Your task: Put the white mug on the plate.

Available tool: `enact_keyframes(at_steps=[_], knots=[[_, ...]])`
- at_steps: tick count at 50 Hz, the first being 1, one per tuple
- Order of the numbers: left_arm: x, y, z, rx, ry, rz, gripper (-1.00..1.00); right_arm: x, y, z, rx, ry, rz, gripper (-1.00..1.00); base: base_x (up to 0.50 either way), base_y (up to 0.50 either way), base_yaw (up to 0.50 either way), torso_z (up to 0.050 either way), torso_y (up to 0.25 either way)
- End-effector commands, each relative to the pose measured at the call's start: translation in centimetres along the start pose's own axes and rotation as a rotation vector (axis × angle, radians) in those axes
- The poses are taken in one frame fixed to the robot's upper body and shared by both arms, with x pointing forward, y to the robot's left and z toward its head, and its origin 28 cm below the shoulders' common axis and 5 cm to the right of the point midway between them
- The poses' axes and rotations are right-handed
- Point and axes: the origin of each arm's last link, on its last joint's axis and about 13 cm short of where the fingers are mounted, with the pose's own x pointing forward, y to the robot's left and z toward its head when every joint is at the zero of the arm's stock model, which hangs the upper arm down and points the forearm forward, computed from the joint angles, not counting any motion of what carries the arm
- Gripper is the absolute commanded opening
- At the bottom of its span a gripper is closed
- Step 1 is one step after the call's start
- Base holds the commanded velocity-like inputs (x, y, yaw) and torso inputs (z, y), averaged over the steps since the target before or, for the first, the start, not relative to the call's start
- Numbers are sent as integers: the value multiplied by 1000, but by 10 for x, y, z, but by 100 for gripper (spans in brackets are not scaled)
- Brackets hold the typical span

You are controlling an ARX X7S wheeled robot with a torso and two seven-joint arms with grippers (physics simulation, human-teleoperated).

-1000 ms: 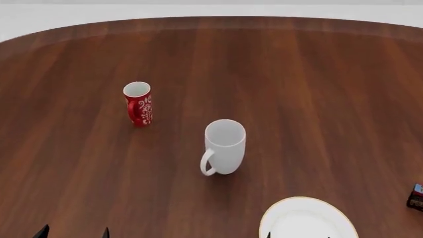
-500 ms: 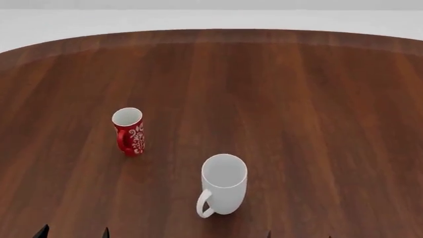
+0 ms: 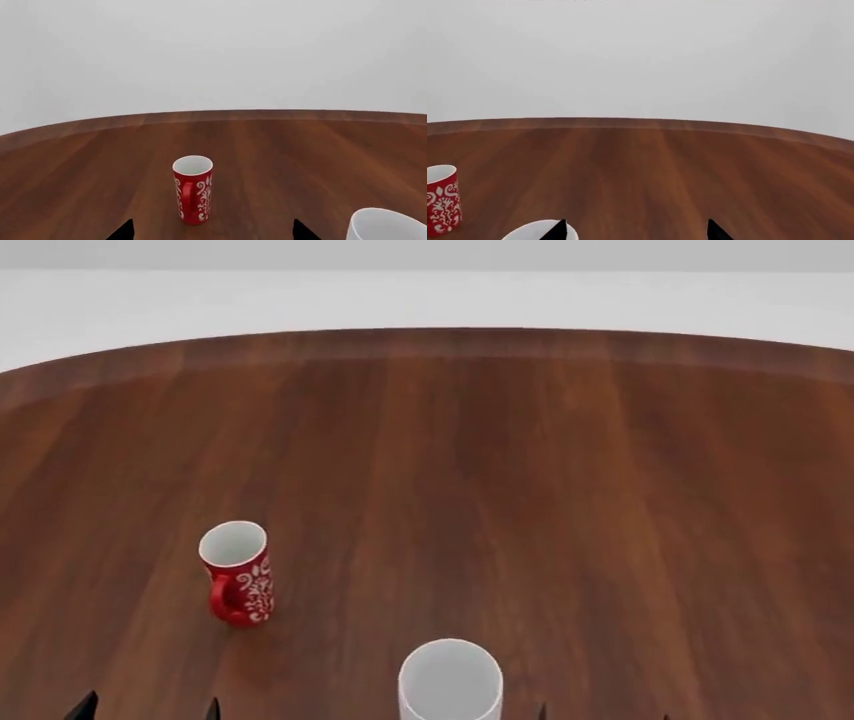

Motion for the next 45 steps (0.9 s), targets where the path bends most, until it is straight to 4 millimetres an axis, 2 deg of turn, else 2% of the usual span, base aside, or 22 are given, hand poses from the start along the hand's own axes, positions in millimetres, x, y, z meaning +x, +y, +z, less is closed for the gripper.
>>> enact_keyframes(at_steps=[1,10,13,20,28,37,45], knots=[[-1,0,3,3,-6,-1,100,-1,-2,5,-8,-10,-4,100,273,0,0,0,0],[8,5,18,25,5,-48,100,4,-9,20,-17,-32,-7,100,25,0,0,0,2],[12,4,22,82,10,-91,100,5,-12,25,-15,-40,-10,100,0,0,0,0,0],[29,10,31,123,81,-186,100,7,-19,45,-35,-58,-7,100,0,0,0,0,0],[37,14,38,147,155,-271,100,8,-21,61,-69,-91,-4,100,0,0,0,0,0],[41,14,34,159,211,-316,100,5,-21,68,-86,-106,4,100,0,0,0,0,0],[40,7,30,173,267,-397,100,4,-21,77,-107,-124,7,100,0,0,0,0,0]])
